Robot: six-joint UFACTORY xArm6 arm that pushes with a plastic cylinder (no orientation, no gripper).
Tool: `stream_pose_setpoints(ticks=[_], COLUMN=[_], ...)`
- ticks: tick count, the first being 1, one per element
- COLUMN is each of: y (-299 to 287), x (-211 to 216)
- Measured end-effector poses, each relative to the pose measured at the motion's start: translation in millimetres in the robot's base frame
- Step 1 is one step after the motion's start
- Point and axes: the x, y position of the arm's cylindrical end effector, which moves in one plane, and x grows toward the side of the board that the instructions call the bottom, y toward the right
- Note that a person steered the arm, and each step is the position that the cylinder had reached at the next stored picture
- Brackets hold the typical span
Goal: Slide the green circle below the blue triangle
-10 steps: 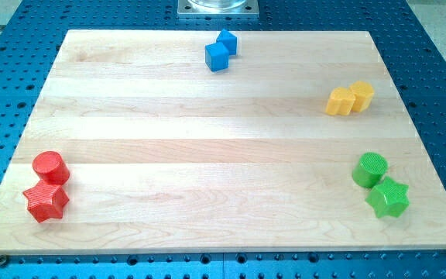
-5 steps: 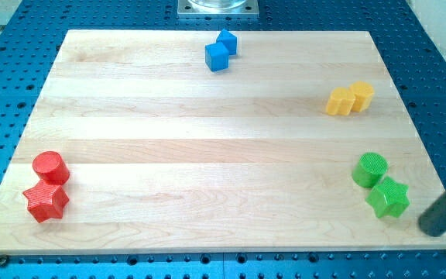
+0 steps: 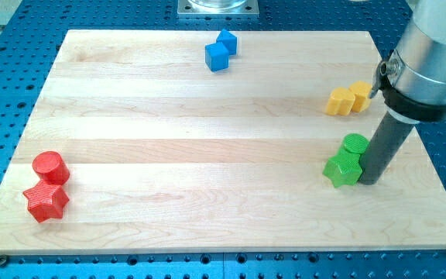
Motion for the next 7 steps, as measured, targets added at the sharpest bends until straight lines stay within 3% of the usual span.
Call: stream_pose_setpoints(ticks=[2,3,4,7], y=[17,-35,-126,-23], x=[-33,-46,-65,-92])
